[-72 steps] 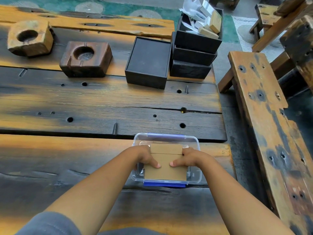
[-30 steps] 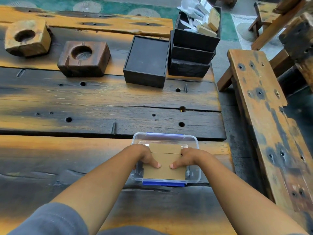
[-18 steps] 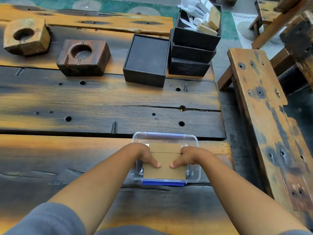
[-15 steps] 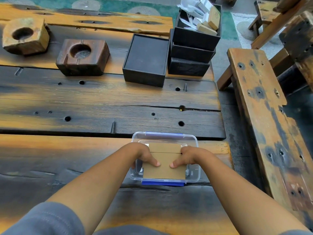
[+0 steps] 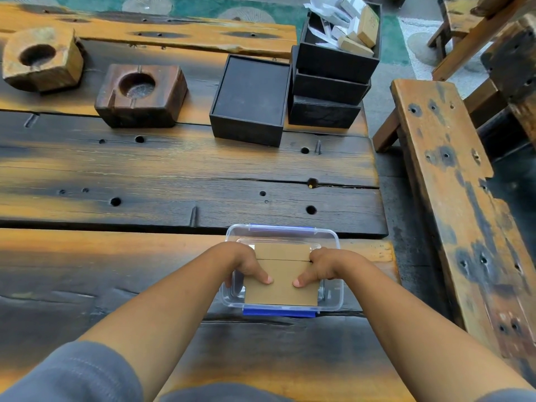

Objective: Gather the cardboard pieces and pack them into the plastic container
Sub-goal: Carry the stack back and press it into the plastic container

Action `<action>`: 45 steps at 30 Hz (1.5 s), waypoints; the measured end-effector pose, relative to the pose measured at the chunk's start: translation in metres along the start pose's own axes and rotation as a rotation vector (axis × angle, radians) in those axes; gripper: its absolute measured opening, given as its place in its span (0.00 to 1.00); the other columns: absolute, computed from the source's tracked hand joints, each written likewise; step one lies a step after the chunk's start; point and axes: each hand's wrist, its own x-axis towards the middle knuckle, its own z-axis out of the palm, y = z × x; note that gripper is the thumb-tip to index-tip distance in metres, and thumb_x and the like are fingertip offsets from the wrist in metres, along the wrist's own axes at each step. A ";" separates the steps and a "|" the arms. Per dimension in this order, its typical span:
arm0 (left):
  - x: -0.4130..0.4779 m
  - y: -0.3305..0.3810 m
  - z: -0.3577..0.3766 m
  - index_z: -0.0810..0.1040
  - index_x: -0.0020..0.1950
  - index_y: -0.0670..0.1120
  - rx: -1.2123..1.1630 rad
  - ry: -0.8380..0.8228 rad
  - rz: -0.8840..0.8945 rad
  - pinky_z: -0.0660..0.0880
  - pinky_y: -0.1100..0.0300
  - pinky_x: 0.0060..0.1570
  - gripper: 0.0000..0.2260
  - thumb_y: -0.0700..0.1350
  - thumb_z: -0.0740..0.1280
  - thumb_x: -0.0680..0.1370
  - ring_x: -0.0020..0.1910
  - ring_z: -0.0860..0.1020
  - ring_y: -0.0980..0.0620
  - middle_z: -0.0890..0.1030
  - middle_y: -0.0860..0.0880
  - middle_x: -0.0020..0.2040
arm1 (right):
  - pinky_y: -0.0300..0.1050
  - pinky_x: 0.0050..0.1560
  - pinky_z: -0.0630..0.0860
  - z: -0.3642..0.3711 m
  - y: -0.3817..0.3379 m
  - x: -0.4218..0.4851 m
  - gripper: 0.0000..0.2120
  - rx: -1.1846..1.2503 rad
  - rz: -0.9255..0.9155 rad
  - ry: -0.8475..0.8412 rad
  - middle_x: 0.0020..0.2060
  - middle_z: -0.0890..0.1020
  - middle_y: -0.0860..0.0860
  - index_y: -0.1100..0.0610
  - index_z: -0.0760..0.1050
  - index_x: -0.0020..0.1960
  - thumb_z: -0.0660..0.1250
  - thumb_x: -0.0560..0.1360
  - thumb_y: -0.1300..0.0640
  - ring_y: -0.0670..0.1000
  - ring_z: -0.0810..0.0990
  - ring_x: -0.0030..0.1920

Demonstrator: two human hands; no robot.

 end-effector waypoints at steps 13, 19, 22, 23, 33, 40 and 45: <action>-0.005 -0.001 0.002 0.65 0.74 0.41 -0.002 0.014 0.020 0.76 0.44 0.62 0.42 0.64 0.73 0.69 0.67 0.73 0.37 0.72 0.39 0.71 | 0.48 0.60 0.74 -0.001 -0.001 -0.003 0.40 0.066 -0.005 -0.027 0.57 0.74 0.49 0.56 0.69 0.68 0.79 0.63 0.41 0.53 0.75 0.57; -0.004 0.000 0.003 0.65 0.74 0.41 0.007 0.033 0.002 0.76 0.43 0.61 0.42 0.61 0.75 0.69 0.66 0.74 0.36 0.73 0.39 0.70 | 0.47 0.56 0.73 0.001 -0.003 -0.002 0.42 -0.019 0.001 0.022 0.65 0.73 0.51 0.56 0.68 0.70 0.78 0.63 0.38 0.53 0.74 0.57; -0.003 0.003 0.006 0.65 0.74 0.41 0.014 0.079 -0.016 0.77 0.42 0.60 0.41 0.59 0.75 0.69 0.63 0.75 0.35 0.73 0.38 0.69 | 0.47 0.57 0.71 0.004 -0.005 -0.001 0.42 -0.040 0.018 0.049 0.67 0.72 0.53 0.57 0.68 0.70 0.77 0.64 0.38 0.55 0.74 0.63; -0.002 0.004 0.008 0.65 0.74 0.40 0.022 0.097 -0.023 0.77 0.43 0.60 0.41 0.60 0.75 0.69 0.62 0.76 0.35 0.73 0.38 0.69 | 0.48 0.58 0.71 0.005 -0.005 -0.001 0.42 -0.040 0.025 0.057 0.68 0.72 0.54 0.57 0.68 0.70 0.77 0.64 0.38 0.55 0.74 0.64; 0.001 0.009 0.021 0.63 0.74 0.39 0.204 0.314 -0.077 0.73 0.51 0.65 0.44 0.66 0.71 0.69 0.68 0.73 0.41 0.69 0.40 0.72 | 0.54 0.66 0.72 0.015 -0.011 0.004 0.46 -0.042 0.097 0.119 0.69 0.70 0.57 0.60 0.65 0.72 0.78 0.63 0.40 0.58 0.74 0.65; 0.013 0.008 0.026 0.60 0.75 0.41 0.179 0.431 -0.071 0.69 0.51 0.67 0.46 0.66 0.73 0.67 0.71 0.69 0.43 0.64 0.41 0.74 | 0.49 0.57 0.73 0.022 -0.011 0.007 0.42 -0.081 0.091 0.205 0.65 0.73 0.57 0.58 0.70 0.67 0.78 0.62 0.38 0.57 0.77 0.60; 0.009 0.006 0.037 0.61 0.75 0.40 0.210 0.572 -0.027 0.68 0.54 0.66 0.45 0.66 0.72 0.69 0.69 0.70 0.44 0.70 0.42 0.71 | 0.47 0.52 0.74 0.031 -0.009 0.005 0.37 -0.069 0.092 0.271 0.63 0.76 0.57 0.57 0.72 0.64 0.78 0.63 0.39 0.56 0.78 0.58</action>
